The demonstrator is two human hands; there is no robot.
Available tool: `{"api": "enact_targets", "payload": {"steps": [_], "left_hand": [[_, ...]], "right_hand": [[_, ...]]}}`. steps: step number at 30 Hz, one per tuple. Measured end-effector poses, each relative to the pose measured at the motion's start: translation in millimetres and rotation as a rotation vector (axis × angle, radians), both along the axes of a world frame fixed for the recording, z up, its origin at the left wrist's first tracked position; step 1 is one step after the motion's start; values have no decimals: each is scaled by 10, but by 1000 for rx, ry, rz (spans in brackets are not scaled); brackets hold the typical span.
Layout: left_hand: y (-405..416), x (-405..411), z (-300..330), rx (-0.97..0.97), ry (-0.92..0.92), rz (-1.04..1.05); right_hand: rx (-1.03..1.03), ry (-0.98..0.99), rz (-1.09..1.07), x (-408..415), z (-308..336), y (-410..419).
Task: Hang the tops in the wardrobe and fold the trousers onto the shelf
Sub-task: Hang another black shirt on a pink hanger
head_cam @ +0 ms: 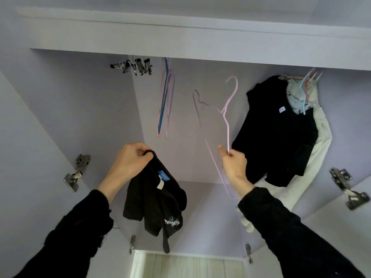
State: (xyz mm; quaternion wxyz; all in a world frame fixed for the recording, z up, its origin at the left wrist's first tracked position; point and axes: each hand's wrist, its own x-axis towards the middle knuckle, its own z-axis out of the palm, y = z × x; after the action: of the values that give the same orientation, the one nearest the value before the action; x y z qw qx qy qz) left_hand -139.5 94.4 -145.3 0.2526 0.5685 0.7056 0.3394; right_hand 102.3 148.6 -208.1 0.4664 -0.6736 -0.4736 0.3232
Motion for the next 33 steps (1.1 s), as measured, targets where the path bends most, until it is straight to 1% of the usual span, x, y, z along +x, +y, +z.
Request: {"api": "enact_targets", "payload": {"steps": [2, 4, 7, 10, 12, 14, 17, 19, 21, 22, 23, 25, 26, 28, 33], "left_hand": [[-11, 75, -48, 0, -20, -8], [-23, 127, -77, 4, -28, -10], [-23, 200, -130, -24, -43, -27], [-37, 259, -210, -95, -141, -16], [-49, 279, -265, -168, -231, 2], [-47, 300, -312, -239, -306, 13], [-58, 377, -328, -319, -315, -10], [-69, 453, -326, -331, -284, -47], [-68, 532, -325, -323, -264, -63], [-61, 572, -321, -316, -269, -57], [-50, 609, -320, -313, -276, -45], [-25, 667, -300, -311, -291, -18], [-16, 700, -286, -311, -298, -12], [-4, 747, -256, -312, -300, -18], [-4, 837, -214, -321, -270, -39]], "right_hand": [[79, 57, -12, 126, -107, -260], [155, 136, 24, 217, -86, -411], [182, 301, 70, 332, 36, -465], [76, 376, -34, 460, -65, -482], [6, 368, -106, 534, -138, -530], [-16, 374, -116, 603, -142, -603], [-64, 416, -74, 683, -81, -678], [-191, 385, -18, 701, -73, -680], [-265, 414, 26, 719, -90, -691], [-252, 480, 32, 731, -94, -704], [-220, 588, 33, 752, -94, -722], [-131, 880, 49, 782, -58, -734], [-99, 994, 68, 800, -32, -734], [-79, 1103, 102, 806, 17, -722], [-87, 1226, 96, 809, 34, -743]]}}
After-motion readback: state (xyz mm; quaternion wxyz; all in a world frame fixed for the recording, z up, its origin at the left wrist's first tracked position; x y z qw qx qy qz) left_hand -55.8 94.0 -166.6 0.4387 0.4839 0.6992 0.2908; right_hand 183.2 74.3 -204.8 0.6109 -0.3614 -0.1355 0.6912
